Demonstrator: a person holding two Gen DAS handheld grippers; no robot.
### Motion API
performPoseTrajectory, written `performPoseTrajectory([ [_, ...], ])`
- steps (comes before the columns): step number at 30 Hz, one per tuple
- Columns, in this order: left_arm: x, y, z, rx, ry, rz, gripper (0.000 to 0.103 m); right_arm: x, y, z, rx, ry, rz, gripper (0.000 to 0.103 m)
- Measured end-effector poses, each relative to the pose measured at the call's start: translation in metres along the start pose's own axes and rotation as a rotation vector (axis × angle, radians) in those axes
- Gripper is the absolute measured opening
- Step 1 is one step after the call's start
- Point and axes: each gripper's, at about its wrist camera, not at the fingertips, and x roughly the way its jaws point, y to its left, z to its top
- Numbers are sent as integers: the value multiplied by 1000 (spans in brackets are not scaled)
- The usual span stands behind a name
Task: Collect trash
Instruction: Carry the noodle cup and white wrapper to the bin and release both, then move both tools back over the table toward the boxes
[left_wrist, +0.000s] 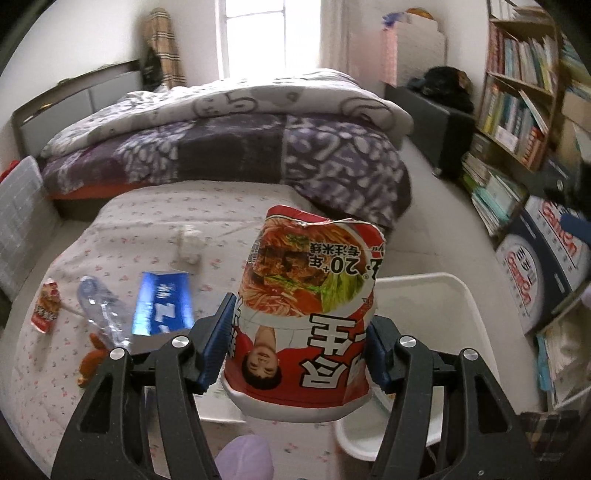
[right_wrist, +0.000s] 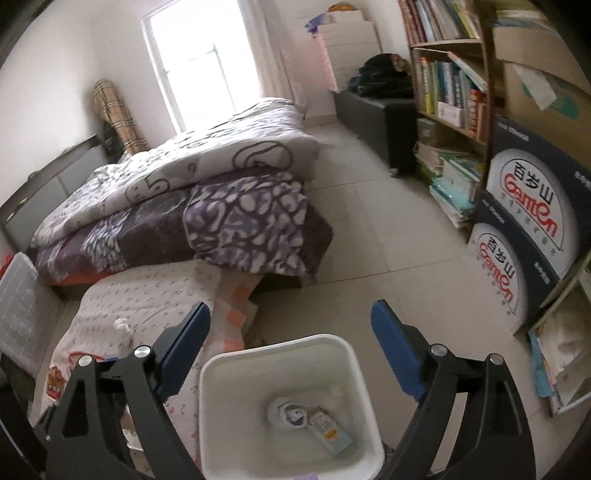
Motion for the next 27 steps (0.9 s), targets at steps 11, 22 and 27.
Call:
performPoseTrajectory([
  [11,11,-55,-7,92,52,-94,67,0,-17,4,21,-3,-24,89],
  [22,13,-68,-11,121,66,-112,87,0,-16,2,13,0,-37,90],
  [27,12,-60,-11,112,66,-87,87,2,-7,1,-17,8,-37,90],
])
